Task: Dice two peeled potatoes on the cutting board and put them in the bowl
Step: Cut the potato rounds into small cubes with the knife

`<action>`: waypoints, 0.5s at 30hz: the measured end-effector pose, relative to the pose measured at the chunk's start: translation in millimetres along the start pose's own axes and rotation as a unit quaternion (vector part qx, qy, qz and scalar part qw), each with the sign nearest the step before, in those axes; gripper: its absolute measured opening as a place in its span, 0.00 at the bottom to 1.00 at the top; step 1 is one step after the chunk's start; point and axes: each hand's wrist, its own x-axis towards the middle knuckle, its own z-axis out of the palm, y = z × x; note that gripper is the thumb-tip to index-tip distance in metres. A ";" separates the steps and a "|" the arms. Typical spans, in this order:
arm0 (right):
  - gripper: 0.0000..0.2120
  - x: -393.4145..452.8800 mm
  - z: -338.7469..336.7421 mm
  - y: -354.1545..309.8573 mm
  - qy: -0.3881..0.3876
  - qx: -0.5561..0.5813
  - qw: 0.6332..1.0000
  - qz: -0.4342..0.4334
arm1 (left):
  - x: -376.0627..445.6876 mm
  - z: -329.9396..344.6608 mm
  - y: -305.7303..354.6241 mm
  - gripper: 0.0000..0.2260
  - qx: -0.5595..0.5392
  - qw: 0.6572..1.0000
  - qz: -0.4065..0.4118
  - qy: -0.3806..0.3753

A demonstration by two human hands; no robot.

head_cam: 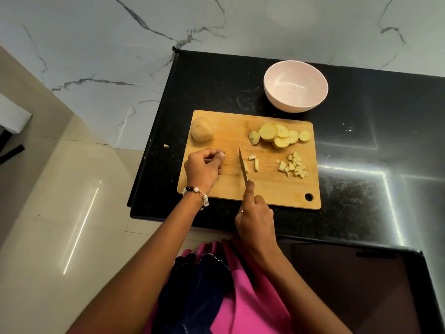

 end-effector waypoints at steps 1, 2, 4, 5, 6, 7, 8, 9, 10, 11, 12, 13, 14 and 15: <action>0.31 1.7 -0.6 0.8 -0.003 -0.006 1.000 0.012 | 0.1 0.3 0.4 0.04 0.001 1.000 0.000 -0.001; 0.32 2.6 -1.6 3.0 -0.007 -0.012 1.000 0.022 | 0.1 0.6 0.7 0.04 0.002 1.000 0.001 -0.003; 0.32 2.6 -4.0 10.9 -0.004 -0.024 0.999 0.037 | 0.6 1.4 0.7 0.04 0.007 1.000 0.004 -0.009; 0.32 1.8 -6.2 15.7 0.001 -0.031 0.999 0.042 | 0.9 2.3 0.5 0.04 0.012 1.000 0.005 -0.013; 0.31 0.4 -9.4 21.4 0.005 -0.040 0.998 0.049 | 0.7 3.7 0.9 0.04 0.017 1.000 0.007 -0.018; 0.31 -1.0 -13.1 27.8 0.011 -0.046 0.997 0.059 | 0.4 5.6 1.3 0.04 0.020 0.999 0.009 -0.024; 0.31 -2.4 -16.5 34.4 0.017 -0.049 0.996 0.067 | -0.5 7.3 2.6 0.04 0.022 0.999 0.012 -0.030; 0.30 -3.4 -21.4 40.4 0.025 -0.049 0.996 0.071 | -1.1 9.8 4.1 0.04 0.025 0.999 0.016 -0.038; 0.30 -4.4 -26.9 45.8 0.029 -0.053 0.996 0.071 | -2.0 13.4 6.2 0.04 0.031 0.998 0.023 -0.048; 0.30 -5.2 -32.6 49.9 0.034 -0.060 0.995 0.069 | -2.5 16.9 7.8 0.03 0.040 0.997 0.033 -0.055; 0.30 -5.8 -37.3 53.4 0.043 -0.069 0.995 0.065 | -3.2 20.1 9.3 0.03 0.050 0.996 0.045 -0.062; 0.30 -6.6 -41.1 56.6 0.050 -0.081 0.994 0.058 | -4.0 23.6 10.8 0.03 0.061 0.994 0.057 -0.066; 0.30 -7.0 -45.4 58.6 0.063 -0.097 0.992 0.050 | -5.1 28.0 12.7 0.04 0.071 0.993 0.068 -0.069; 0.30 -7.5 -49.0 60.5 0.080 -0.104 0.990 0.047 | -5.6 32.0 14.0 0.05 0.077 0.992 0.075 -0.070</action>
